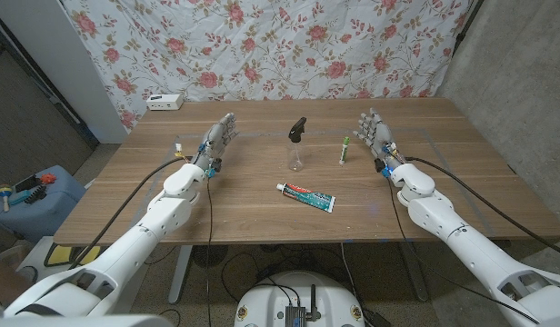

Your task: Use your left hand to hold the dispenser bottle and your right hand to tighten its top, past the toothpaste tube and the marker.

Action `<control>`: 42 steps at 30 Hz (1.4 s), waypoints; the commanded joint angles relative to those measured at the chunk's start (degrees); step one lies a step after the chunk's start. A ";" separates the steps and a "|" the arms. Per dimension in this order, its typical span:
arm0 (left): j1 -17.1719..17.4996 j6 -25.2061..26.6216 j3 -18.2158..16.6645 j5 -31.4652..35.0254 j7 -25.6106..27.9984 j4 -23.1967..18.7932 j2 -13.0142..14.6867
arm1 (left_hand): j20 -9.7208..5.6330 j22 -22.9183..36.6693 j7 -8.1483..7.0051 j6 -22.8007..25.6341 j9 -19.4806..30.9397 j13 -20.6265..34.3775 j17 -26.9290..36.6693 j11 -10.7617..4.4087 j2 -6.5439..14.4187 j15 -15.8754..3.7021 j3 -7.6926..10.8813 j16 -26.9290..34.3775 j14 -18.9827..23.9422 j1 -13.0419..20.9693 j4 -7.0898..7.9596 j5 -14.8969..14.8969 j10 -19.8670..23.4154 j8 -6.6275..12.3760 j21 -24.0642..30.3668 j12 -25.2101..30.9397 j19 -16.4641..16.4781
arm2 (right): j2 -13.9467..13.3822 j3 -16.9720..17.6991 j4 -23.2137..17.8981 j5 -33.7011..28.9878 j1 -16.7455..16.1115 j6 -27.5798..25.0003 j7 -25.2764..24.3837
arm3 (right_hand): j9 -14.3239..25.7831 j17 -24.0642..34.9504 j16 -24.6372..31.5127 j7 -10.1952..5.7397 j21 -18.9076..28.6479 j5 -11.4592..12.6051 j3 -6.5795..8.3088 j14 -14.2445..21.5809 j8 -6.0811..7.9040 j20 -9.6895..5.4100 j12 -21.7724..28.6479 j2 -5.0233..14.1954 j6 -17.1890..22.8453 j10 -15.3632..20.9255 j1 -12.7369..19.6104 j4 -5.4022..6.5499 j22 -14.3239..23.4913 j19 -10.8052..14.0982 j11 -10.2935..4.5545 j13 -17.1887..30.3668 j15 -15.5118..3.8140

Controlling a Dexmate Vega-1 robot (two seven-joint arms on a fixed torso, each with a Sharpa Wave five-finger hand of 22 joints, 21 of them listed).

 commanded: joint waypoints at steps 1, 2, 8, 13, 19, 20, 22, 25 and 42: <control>-0.52 -1.31 0.23 2.72 0.34 -0.68 1.58 | -0.03 0.15 -0.05 0.50 0.04 0.11 0.02 -0.07 -0.03 0.02 0.42 0.31 0.49 0.45 -0.37 0.33 0.43 0.28 0.04 0.21 0.36 | 2.02 -1.85 0.61 -1.96 0.69 -0.16 -1.94 | 0.14 0.04 0.20 -0.99 0.31 0.46 0.57 0.27 0.38 -1.60 0.40 0.33 0.02 0.20 0.34 -0.18 0.28 0.33 -0.15 0.17 -0.31; -0.42 -1.33 0.19 2.88 0.51 -0.91 1.74 | -0.02 0.14 -0.08 0.51 0.03 0.09 0.01 -0.10 -0.05 0.02 0.43 0.31 0.50 0.45 -0.42 0.33 0.44 0.27 0.02 0.21 0.37 | 2.10 -1.92 0.70 -2.12 0.81 -0.21 -2.11 | 0.14 0.04 0.20 -1.13 0.31 0.47 0.59 0.27 0.42 -1.61 0.40 0.33 0.10 0.21 0.38 -0.20 0.28 0.33 -0.17 0.17 -0.37; 1.04 0.22 -0.21 4.13 3.13 -4.29 3.28 | -0.08 0.11 -0.13 0.60 0.00 -0.02 -0.07 -0.16 -0.25 -0.19 0.47 0.26 0.54 0.51 -0.86 0.34 0.48 0.28 -0.17 0.20 0.44 | 2.30 -2.04 0.79 -2.63 1.11 -0.21 -2.72 | 0.16 0.03 0.18 -4.92 0.30 0.44 0.84 0.14 0.39 -1.70 0.40 0.42 0.06 0.11 0.78 -0.51 0.28 0.11 -0.40 0.17 -0.46; 2.35 0.51 -0.42 4.52 4.34 -6.39 3.76 | -0.12 0.08 -0.07 0.90 -0.03 -0.14 -0.15 -0.25 -0.51 -0.43 0.49 0.24 0.65 0.60 -1.35 0.33 0.64 0.35 -0.38 0.23 0.55 | 1.39 -1.75 -0.61 -3.01 0.56 -0.47 -3.24 | 0.22 0.03 0.17 -6.34 0.29 0.43 0.99 0.07 0.36 -1.83 0.39 0.57 -0.09 0.05 0.93 -0.60 0.28 0.00 -0.68 0.16 -0.59; 3.73 0.76 -0.27 5.45 4.93 -8.55 4.69 | -0.20 0.05 -0.27 1.01 -0.05 -0.24 -0.21 -0.53 -0.84 -0.75 0.48 0.21 0.77 0.74 -1.89 0.30 0.71 0.33 -0.61 0.23 0.64 | 0.13 -1.13 -2.05 -3.70 -0.69 0.28 -3.93 | 0.28 0.03 0.19 -6.60 0.24 0.42 1.10 0.10 0.37 -1.93 0.42 0.68 -0.15 0.07 1.05 -0.67 0.28 -0.21 -0.87 0.16 -0.80; 3.92 0.83 -0.24 5.67 5.01 -8.92 4.91 | -0.23 0.04 -0.28 0.98 -0.06 -0.26 -0.22 -0.56 -0.92 -0.80 0.48 0.20 0.78 0.78 -2.02 0.29 0.68 0.31 -0.66 0.21 0.65 | 0.00 -1.00 -2.10 -3.72 -0.89 0.51 -3.95 | 0.29 0.03 0.19 -6.62 0.23 0.41 1.12 0.10 0.38 -1.96 0.43 0.70 -0.15 0.10 1.07 -0.69 0.28 -0.25 -0.79 0.16 -0.88; 4.45 1.11 -0.25 6.03 5.38 -9.96 5.32 | -0.26 0.04 -0.32 0.98 -0.06 -0.28 -0.24 -0.57 -1.01 -0.82 0.48 0.19 0.80 0.83 -2.16 0.28 0.70 0.30 -0.72 0.21 0.66 | -0.36 -0.77 -2.48 -3.72 -1.36 0.56 -4.10 | 0.31 0.03 0.18 -6.64 0.23 0.40 1.15 0.06 0.39 -2.00 0.45 0.72 -0.15 0.13 1.11 -0.71 0.28 -0.27 -0.81 0.16 -0.93; 5.46 1.88 -0.28 6.79 6.49 -12.03 5.99 | -0.46 0.02 -0.38 0.99 -0.07 -0.32 -0.26 -0.63 -1.31 -0.96 0.43 0.16 0.80 0.96 -2.54 0.26 0.77 0.28 -0.87 0.22 0.69 | -1.24 -0.63 -3.61 -4.17 -2.02 0.12 -4.56 | 0.13 0.09 0.26 0.22 0.38 0.19 1.24 0.08 0.39 -2.02 0.49 0.42 0.08 0.31 1.32 -1.08 0.29 -0.33 -0.67 0.14 -0.95; 6.23 1.93 0.71 9.92 4.31 -15.15 8.98 | -1.36 -0.10 -1.30 0.94 -0.11 -0.57 -0.33 -1.82 -4.96 -2.84 -0.67 0.13 1.16 2.24 -6.07 0.10 1.20 0.21 -2.24 0.24 0.96 | -2.25 0.03 -5.99 -6.79 -3.71 0.09 -8.43 | 0.24 0.16 0.30 -6.56 0.37 -0.44 1.91 -0.07 0.28 -2.39 0.43 0.75 -0.30 0.22 1.35 -1.48 0.27 -0.72 -1.08 0.13 -1.24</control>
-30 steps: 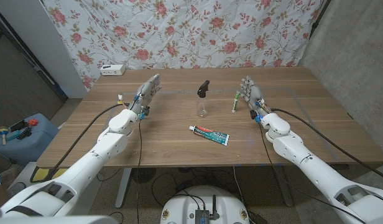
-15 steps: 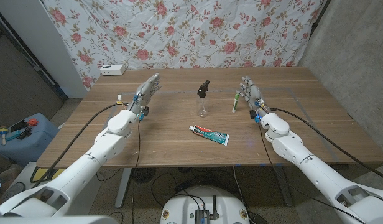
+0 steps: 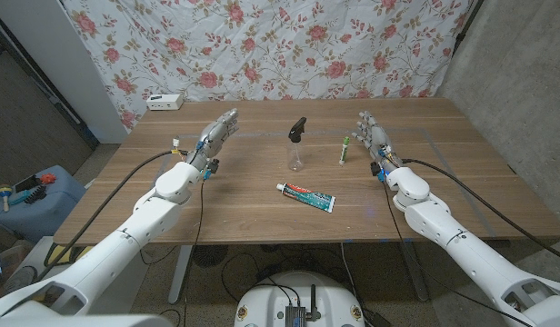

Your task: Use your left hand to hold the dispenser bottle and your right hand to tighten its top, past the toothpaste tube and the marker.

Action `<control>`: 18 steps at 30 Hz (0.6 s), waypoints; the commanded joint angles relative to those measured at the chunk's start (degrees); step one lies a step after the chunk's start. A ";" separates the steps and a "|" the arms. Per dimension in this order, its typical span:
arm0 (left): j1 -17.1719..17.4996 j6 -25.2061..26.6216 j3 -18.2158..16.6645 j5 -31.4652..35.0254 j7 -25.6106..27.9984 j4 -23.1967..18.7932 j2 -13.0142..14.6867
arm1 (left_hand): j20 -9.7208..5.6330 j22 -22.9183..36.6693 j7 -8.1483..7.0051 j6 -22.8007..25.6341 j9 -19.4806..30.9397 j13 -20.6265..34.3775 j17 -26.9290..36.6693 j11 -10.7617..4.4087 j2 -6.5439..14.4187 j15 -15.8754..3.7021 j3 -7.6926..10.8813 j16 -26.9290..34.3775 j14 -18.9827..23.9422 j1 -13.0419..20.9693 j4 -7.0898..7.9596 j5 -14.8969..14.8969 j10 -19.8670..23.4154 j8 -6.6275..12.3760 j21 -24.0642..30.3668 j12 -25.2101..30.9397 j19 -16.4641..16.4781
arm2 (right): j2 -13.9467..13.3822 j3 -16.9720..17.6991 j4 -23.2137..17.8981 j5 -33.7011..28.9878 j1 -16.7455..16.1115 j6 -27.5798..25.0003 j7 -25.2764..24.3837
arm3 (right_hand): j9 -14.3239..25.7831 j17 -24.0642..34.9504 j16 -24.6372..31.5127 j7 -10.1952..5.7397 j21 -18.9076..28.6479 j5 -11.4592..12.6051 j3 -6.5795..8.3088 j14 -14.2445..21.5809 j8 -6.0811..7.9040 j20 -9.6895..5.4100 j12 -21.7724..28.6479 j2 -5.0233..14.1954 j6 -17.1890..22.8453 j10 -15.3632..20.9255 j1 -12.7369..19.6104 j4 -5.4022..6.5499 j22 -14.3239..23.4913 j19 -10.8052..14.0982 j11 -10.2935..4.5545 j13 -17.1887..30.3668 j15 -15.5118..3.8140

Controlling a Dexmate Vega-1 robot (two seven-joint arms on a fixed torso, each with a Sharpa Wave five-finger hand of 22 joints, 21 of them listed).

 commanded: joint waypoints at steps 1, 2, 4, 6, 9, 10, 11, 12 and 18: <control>0.17 0.43 1.12 2.77 -1.08 -2.17 1.84 | -0.55 0.06 -0.67 0.05 0.04 0.14 0.09 -0.68 -1.54 -0.91 -0.19 0.14 0.17 0.49 -1.15 0.11 0.37 0.22 -0.57 0.24 0.15 | -0.73 0.47 -1.37 -1.49 -0.99 -0.13 -2.21 | 0.26 0.16 0.29 -1.54 0.34 -0.20 0.49 -0.08 0.13 -2.48 0.19 0.26 -0.43 0.07 0.26 -0.05 0.29 -0.16 -0.58 0.15 -1.26; 0.01 0.16 1.30 3.06 -1.40 -2.04 1.90 | -0.64 0.05 -0.77 0.02 0.04 0.13 0.09 -0.82 -1.82 -0.96 -0.29 0.14 0.19 0.58 -1.38 0.11 0.39 0.21 -0.66 0.24 0.16 | -0.77 0.53 -1.46 -1.46 -1.05 -0.27 -2.31 | 0.27 0.16 0.26 -1.60 0.31 -0.21 0.49 -0.17 0.15 -2.51 0.14 0.26 -0.41 -0.06 0.26 -0.06 0.29 -0.24 -0.64 0.14 -1.38; -0.13 0.48 1.57 3.67 -1.33 -2.33 2.04 | -0.74 0.04 -0.86 -0.20 0.04 0.11 0.10 -0.89 -2.51 -1.15 -0.51 0.15 0.27 0.85 -1.95 0.13 0.38 0.15 -0.88 0.21 0.15 | -0.90 0.63 -1.59 -1.44 -1.13 -0.46 -2.43 | 0.24 0.15 0.27 -0.48 0.16 -0.26 0.51 -0.17 0.12 -2.71 0.08 0.16 -0.59 -0.25 0.29 -0.14 0.29 -0.83 -0.78 0.12 -1.61; -0.29 0.43 1.87 4.19 -1.43 -2.40 2.06 | -0.94 0.03 -0.97 -0.26 0.04 0.09 0.13 -1.12 -3.29 -1.36 -0.77 0.14 0.27 1.17 -2.60 0.17 0.31 0.17 -1.18 0.16 0.03 | -1.01 0.77 -1.72 -1.47 -1.23 -0.55 -2.64 | 0.19 0.16 0.25 1.33 0.31 -0.31 0.54 -0.25 0.19 -2.74 0.09 0.11 -0.53 -0.24 0.27 -0.19 0.29 -0.60 -0.85 0.10 -1.51; -0.23 0.41 2.29 5.50 -1.09 -3.00 2.29 | -1.04 0.03 -1.08 -0.45 0.05 0.07 0.15 -1.32 -4.22 -1.48 -1.06 0.15 0.33 1.64 -3.42 0.26 0.16 0.16 -1.55 0.07 -0.13 | -1.29 0.94 -2.06 -1.69 -1.33 -1.07 -3.17 | 0.17 0.16 0.25 1.21 0.30 -0.31 0.55 -0.28 0.22 -2.81 0.10 0.13 -0.48 -0.24 0.27 -0.19 0.29 -0.65 -0.90 0.09 -1.49; -0.15 0.94 2.38 5.89 -0.74 -3.46 2.44 | -1.06 0.03 -1.08 -0.50 0.05 0.06 0.15 -1.50 -4.55 -1.53 -1.15 0.14 0.32 1.86 -3.76 0.31 0.12 0.17 -1.68 0.05 -0.16 | -1.32 0.99 -2.03 -1.72 -1.30 -1.11 -3.24 | 0.17 0.16 0.24 1.16 0.30 -0.32 0.56 -0.29 0.24 -2.82 0.10 0.13 -0.43 -0.24 0.26 -0.20 0.29 -0.67 -0.91 0.09 -1.48; -0.14 1.08 2.49 6.15 -0.72 -3.65 2.53 | -1.04 0.03 -1.22 -0.72 0.05 0.06 0.16 -1.46 -4.83 -1.55 -1.22 0.14 0.34 2.07 -4.04 0.36 0.07 0.11 -1.81 0.03 -0.24 | -1.32 1.03 -1.96 -1.73 -1.24 -1.11 -3.30 | 0.16 0.16 0.25 1.12 0.30 -0.32 0.56 -0.29 0.24 -2.83 0.10 0.13 -0.43 -0.24 0.26 -0.20 0.28 -0.67 -1.00 0.08 -1.50; -0.11 1.41 2.60 6.50 -0.54 -3.95 2.66 | -0.96 0.03 -1.25 -0.72 0.06 0.05 0.16 -1.51 -5.08 -1.60 -1.29 0.15 0.35 2.26 -4.31 0.41 0.07 0.14 -1.96 0.03 -0.37 | -1.26 1.07 -1.81 -1.82 -1.18 -1.01 -3.43 | 0.16 0.16 0.24 1.11 0.30 -0.32 0.57 -0.30 0.24 -2.84 0.10 0.14 -0.42 -0.25 0.26 -0.20 0.28 -0.68 -0.94 0.08 -1.50; 0.04 1.91 3.14 7.95 -0.17 -4.78 2.98 | -0.69 0.03 -1.31 -0.98 0.07 0.03 0.18 -1.85 -6.09 -1.84 -1.46 0.16 0.46 3.59 -5.81 0.71 -0.03 0.19 -2.83 -0.02 -1.42 | -0.92 1.08 -0.80 -2.11 -0.56 -0.67 -3.59 | 0.13 0.19 0.30 1.02 0.34 -0.34 0.88 -0.32 0.30 -2.97 0.13 0.58 -0.41 -0.19 0.20 -0.13 0.28 -0.82 -1.12 0.04 -1.57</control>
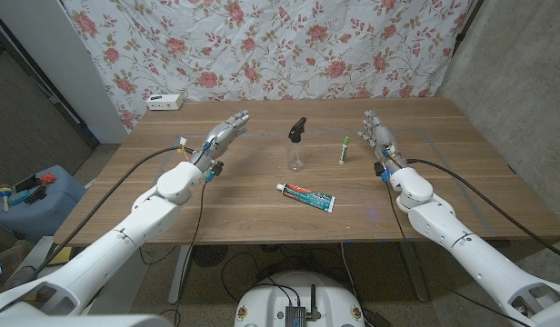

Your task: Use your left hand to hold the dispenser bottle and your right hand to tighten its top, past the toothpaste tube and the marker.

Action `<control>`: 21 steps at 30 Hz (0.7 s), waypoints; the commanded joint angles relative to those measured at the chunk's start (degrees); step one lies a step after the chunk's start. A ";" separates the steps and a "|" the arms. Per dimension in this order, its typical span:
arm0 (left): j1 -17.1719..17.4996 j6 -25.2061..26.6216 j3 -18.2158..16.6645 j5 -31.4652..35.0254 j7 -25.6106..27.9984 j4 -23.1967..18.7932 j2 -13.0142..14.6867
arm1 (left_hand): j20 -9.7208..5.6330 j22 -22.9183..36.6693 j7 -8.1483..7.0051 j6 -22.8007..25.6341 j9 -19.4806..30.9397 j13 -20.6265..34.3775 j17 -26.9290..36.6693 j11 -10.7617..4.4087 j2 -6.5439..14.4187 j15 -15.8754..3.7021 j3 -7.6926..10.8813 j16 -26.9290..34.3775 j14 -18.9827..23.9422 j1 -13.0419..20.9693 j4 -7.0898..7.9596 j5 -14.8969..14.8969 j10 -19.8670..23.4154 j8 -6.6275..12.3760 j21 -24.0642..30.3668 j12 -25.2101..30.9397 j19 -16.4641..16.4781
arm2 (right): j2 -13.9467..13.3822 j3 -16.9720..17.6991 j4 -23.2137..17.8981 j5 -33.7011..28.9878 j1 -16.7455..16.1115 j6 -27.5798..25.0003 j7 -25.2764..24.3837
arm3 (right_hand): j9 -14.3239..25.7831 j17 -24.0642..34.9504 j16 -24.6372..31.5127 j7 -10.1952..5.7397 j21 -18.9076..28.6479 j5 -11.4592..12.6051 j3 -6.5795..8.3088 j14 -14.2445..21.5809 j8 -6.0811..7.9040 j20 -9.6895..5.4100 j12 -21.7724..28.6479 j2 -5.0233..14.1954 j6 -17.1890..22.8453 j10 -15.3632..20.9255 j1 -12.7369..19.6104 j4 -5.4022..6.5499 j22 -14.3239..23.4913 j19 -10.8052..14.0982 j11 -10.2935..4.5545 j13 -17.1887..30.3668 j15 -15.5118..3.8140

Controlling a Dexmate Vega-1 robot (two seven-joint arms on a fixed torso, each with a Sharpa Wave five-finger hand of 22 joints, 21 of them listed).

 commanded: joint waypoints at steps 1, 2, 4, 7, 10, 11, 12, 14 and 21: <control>0.13 1.02 1.28 3.41 0.74 -1.98 0.94 | 0.19 0.03 -0.30 -0.19 0.07 0.02 0.17 -0.48 -0.95 -0.66 0.11 0.18 0.44 1.01 -1.20 0.77 0.04 0.21 -0.60 -0.01 -0.79 | 0.14 0.29 0.87 -0.69 0.51 0.03 -0.96 | 0.13 0.21 0.31 -0.05 0.34 -0.14 0.46 -0.01 0.29 -2.98 0.14 0.63 0.10 0.10 0.19 0.04 0.28 -0.25 -0.43 0.18 -1.29; 0.18 0.97 1.35 3.70 0.81 -2.10 1.02 | 0.13 0.03 -0.51 -0.13 0.07 0.01 0.17 -0.66 -1.18 -0.88 0.09 0.20 0.51 1.44 -1.63 0.85 0.12 0.27 -0.75 0.02 -0.93 | 0.22 0.26 1.06 -0.67 0.59 0.11 -0.88 | 0.13 0.21 0.31 -0.17 0.34 -0.14 0.47 -0.01 0.30 -2.99 0.14 0.64 0.12 0.11 0.19 0.05 0.28 -0.25 -0.43 0.18 -1.29; 0.45 2.17 1.43 4.59 1.61 -3.11 1.46 | 0.20 0.03 -0.78 -0.11 0.07 0.00 0.17 -0.97 -1.61 -1.29 0.01 0.23 0.66 2.07 -2.27 0.97 0.26 0.33 -1.06 0.06 -1.39 | 0.38 0.18 1.42 -0.76 0.72 0.42 -0.79 | 0.13 0.21 0.33 -0.23 0.34 -0.14 0.49 0.03 0.32 -3.02 0.14 0.68 0.17 0.11 0.18 0.07 0.28 -0.27 -0.50 0.18 -1.30; 0.62 2.24 1.53 5.13 1.66 -3.53 1.75 | 2.31 0.08 -1.08 -0.29 0.08 -0.02 0.17 -1.32 -2.62 -2.00 -0.24 0.23 0.90 3.84 -4.01 1.30 0.44 0.34 -1.97 0.08 -3.86 | 0.57 0.08 2.05 -0.80 0.85 1.17 -0.32 | 0.20 0.22 0.35 -1.58 0.33 -0.21 0.65 0.03 0.40 -3.03 0.16 0.73 0.25 0.06 0.12 0.08 0.28 -0.47 -0.44 0.18 -1.28; 0.69 2.89 1.82 6.21 1.95 -4.23 2.18 | 2.92 0.12 -1.36 -0.41 0.08 -0.03 0.17 -1.54 -3.18 -2.45 -0.43 0.30 1.23 4.66 -4.80 1.47 0.56 0.33 -2.29 0.09 -5.36 | 0.52 0.11 1.86 -0.73 0.64 1.04 -0.41 | 0.25 0.19 0.33 -2.30 0.34 -0.27 0.77 0.03 0.35 -2.87 0.16 0.69 0.09 0.05 0.19 -0.02 0.28 -0.50 -0.33 0.19 -1.23; 0.77 3.46 1.87 6.37 2.06 -4.66 2.35 | 2.98 0.12 -1.44 -0.47 0.08 -0.03 0.17 -1.69 -3.26 -2.46 -0.47 0.29 1.25 4.82 -4.94 1.51 0.61 0.31 -2.36 0.10 -5.74 | 0.46 0.17 1.68 -0.68 0.50 0.95 -0.51 | 0.25 0.19 0.32 -2.33 0.34 -0.27 0.77 0.01 0.35 -2.86 0.17 0.67 0.08 0.06 0.18 -0.03 0.28 -0.52 -0.31 0.19 -1.21; 0.84 3.69 1.94 6.50 2.01 -4.87 2.49 | 3.15 0.13 -1.46 -0.49 0.08 -0.04 0.17 -1.71 -3.39 -2.53 -0.52 0.27 1.24 5.01 -5.11 1.56 0.59 0.31 -2.42 0.08 -6.21 | 0.41 0.23 1.51 -0.67 0.37 0.91 -0.63 | 0.26 0.19 0.32 -2.34 0.33 -0.28 0.76 0.01 0.35 -2.83 0.15 0.66 0.08 0.03 0.18 -0.03 0.28 -0.54 -0.33 0.19 -1.18; 1.07 4.08 2.07 7.08 2.24 -5.36 2.78 | 3.38 0.15 -1.59 -0.64 0.08 -0.04 0.17 -1.79 -3.66 -2.67 -0.64 0.27 1.29 5.38 -5.45 1.66 0.53 0.27 -2.47 0.04 -6.95 | 0.23 0.32 1.10 -0.70 0.10 0.80 -0.83 | 0.27 0.19 0.31 -2.37 0.33 -0.29 0.76 -0.02 0.34 -2.80 0.17 0.63 0.06 0.06 0.18 -0.04 0.28 -0.57 -0.40 0.19 -1.23; 1.74 4.95 2.53 9.29 3.63 -6.55 3.16 | 3.98 0.14 -1.61 -0.65 0.09 -0.06 0.18 -1.98 -5.09 -2.81 -1.12 0.29 1.60 7.20 -6.91 2.22 0.76 0.43 -2.49 0.07 -9.16 | -0.20 0.64 -0.23 -0.81 -0.78 0.29 -1.70 | 0.30 0.19 0.29 -2.41 0.32 -0.32 0.76 -0.07 0.34 -2.81 0.16 0.57 0.00 0.03 0.15 -0.05 0.28 -0.62 -0.37 0.19 -1.22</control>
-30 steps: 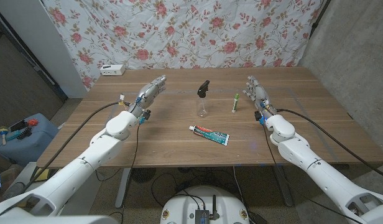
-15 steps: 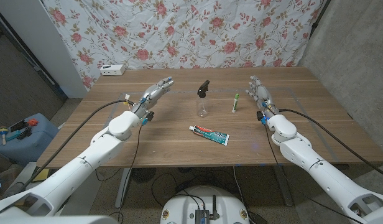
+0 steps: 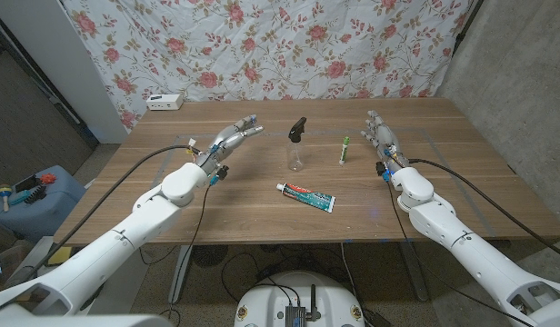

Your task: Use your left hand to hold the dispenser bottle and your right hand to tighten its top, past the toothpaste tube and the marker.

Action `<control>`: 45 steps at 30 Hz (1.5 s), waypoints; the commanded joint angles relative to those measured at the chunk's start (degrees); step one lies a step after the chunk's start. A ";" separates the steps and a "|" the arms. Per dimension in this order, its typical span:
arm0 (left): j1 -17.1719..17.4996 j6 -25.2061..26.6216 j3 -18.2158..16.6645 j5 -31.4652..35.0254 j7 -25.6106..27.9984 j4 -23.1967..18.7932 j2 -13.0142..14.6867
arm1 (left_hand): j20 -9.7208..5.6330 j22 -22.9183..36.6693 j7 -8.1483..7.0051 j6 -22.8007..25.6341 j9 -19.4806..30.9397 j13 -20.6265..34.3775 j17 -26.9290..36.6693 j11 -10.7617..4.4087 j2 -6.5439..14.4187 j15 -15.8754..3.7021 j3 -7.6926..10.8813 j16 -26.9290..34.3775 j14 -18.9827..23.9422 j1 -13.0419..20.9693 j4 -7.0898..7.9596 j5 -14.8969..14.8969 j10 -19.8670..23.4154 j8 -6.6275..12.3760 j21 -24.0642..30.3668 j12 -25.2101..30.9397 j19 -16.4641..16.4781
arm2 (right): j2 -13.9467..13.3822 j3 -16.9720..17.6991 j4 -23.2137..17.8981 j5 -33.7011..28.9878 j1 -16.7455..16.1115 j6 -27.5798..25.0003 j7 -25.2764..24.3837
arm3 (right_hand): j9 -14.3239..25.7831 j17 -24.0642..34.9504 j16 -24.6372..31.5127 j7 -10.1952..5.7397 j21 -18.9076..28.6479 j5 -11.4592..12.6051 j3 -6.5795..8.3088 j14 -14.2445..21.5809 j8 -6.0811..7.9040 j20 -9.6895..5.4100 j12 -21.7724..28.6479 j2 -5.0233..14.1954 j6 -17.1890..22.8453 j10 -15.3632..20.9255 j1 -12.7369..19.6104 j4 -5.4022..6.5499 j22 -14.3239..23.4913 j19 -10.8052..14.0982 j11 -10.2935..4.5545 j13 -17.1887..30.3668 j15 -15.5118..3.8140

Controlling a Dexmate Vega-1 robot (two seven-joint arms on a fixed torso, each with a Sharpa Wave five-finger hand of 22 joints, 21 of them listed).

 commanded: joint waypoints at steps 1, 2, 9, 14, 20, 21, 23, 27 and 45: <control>0.91 1.65 0.93 3.67 1.79 -2.17 0.90 | 0.54 0.15 -0.52 -0.21 0.09 -0.07 0.18 -0.56 -0.83 -2.41 -0.11 0.27 0.65 2.00 -1.15 0.66 0.49 0.43 -0.13 0.07 -2.34 | -0.48 0.39 -1.50 -0.15 -1.14 -0.33 -1.08 | 0.31 0.20 0.29 -0.34 0.32 -0.10 0.29 -0.08 0.34 -2.75 0.16 0.28 -0.02 0.17 -0.14 -0.04 0.28 -0.09 -0.03 0.19 -1.25; 0.99 2.22 0.99 3.96 2.17 -2.49 0.85 | 0.83 0.16 -0.39 -0.32 0.09 -0.08 0.18 -0.52 -0.98 -2.40 -0.16 0.28 0.71 2.40 -1.36 0.79 0.53 0.40 -0.11 0.07 -2.80 | -0.53 0.39 -1.58 -0.16 -1.19 -0.42 -1.10 | 0.32 0.20 0.29 -0.34 0.32 -0.10 0.29 -0.09 0.34 -2.70 0.16 0.28 -0.03 0.14 -0.15 -0.04 0.28 -0.09 -0.09 0.19 -1.25; 0.41 3.75 2.37 6.42 2.34 -3.37 0.84 | 1.20 0.18 -0.67 -0.13 0.09 -0.10 0.16 -0.89 -1.65 -2.84 -0.46 0.46 1.56 4.16 -2.04 1.34 0.90 0.51 -0.03 0.14 -5.06 | -0.52 0.48 -1.67 -0.20 -1.68 -0.09 -1.25 | 0.34 0.21 0.31 -0.35 0.32 -0.12 0.30 -0.07 0.32 -2.74 0.15 0.28 -0.11 0.11 -0.20 -0.02 0.28 -0.12 -0.15 0.19 -1.31; -0.37 4.43 3.52 8.02 2.44 -3.33 0.24 | 1.55 0.18 -0.78 -0.08 0.09 -0.12 0.15 -1.08 -2.08 -2.90 -0.71 0.64 2.38 5.03 -2.25 1.63 1.40 0.53 0.13 0.26 -5.91 | -0.53 0.58 -1.62 -0.12 -1.97 0.21 -1.17 | 0.36 0.22 0.31 -0.35 0.33 -0.13 0.30 -0.08 0.32 -2.74 0.18 0.29 -0.14 0.18 -0.23 0.00 0.29 -0.12 0.00 0.19 -1.20; -1.59 5.43 5.02 9.98 2.20 -3.14 -0.43 | 1.79 0.19 0.14 -0.12 0.09 -0.15 0.12 -1.21 -2.50 -2.64 -1.04 0.88 3.89 6.05 -2.34 1.98 2.24 0.47 0.43 0.42 -6.25 | -0.33 0.64 -1.16 -0.15 -2.09 1.04 -0.99 | 0.38 0.22 0.33 -0.35 0.32 -0.15 0.31 -0.04 0.33 -2.63 0.20 0.29 -0.18 0.22 -0.27 0.02 0.29 -0.18 -0.10 0.19 -1.08; -1.60 5.44 5.02 10.00 2.20 -3.14 -0.43 | 1.86 0.18 0.55 -0.25 0.09 -0.16 0.11 -1.05 -2.56 -2.24 -1.11 0.87 4.11 6.27 -2.33 2.06 2.36 0.42 0.49 0.43 -6.27 | -0.33 0.64 -1.14 -0.15 -2.09 1.06 -0.98 | 0.38 0.22 0.32 -0.35 0.32 -0.15 0.31 -0.06 0.33 -2.64 0.20 0.29 -0.18 0.22 -0.27 0.02 0.29 -0.19 -0.06 0.19 -1.12; -2.20 5.48 5.56 10.42 1.89 -2.74 -0.84 | 1.91 0.18 1.00 -0.34 0.09 -0.16 0.11 -0.54 -2.64 -2.16 -1.22 0.81 4.25 6.55 -2.31 2.16 2.48 0.38 0.56 0.42 -6.30 | -0.34 0.68 -1.09 -0.08 -2.11 1.13 -0.86 | 0.39 0.22 0.32 -0.35 0.32 -0.16 0.31 -0.09 0.33 -2.62 0.21 0.29 -0.20 0.24 -0.29 0.03 0.29 -0.21 0.00 0.19 -1.14; -3.05 5.98 6.25 11.20 1.50 -2.44 -1.14 | 2.00 0.18 1.67 -0.49 0.09 -0.17 0.10 -0.15 -2.73 -1.82 -1.39 0.69 4.36 6.92 -2.26 2.29 2.56 0.33 0.65 0.37 -6.33 | -0.57 0.78 -1.16 -0.07 -2.17 1.16 -0.71 | 0.40 0.23 0.32 -0.35 0.32 -0.17 0.31 -0.08 0.34 -2.60 0.20 0.29 -0.21 0.22 -0.31 0.04 0.29 -0.22 -0.04 0.19 -1.09; -7.94 6.54 9.50 12.97 -1.15 2.65 -3.72 | 1.50 0.17 2.32 -0.43 0.10 -0.21 0.08 0.69 -3.01 -1.57 -1.88 0.53 5.06 8.70 -2.33 2.84 2.47 0.49 0.65 0.08 -7.10 | -0.21 1.04 0.09 0.15 -1.92 2.42 -0.20 | 0.44 0.23 0.36 -0.35 0.32 -0.20 0.32 0.00 0.38 -2.48 0.23 0.29 -0.20 0.28 -0.42 0.09 0.29 -0.31 0.02 0.20 -1.06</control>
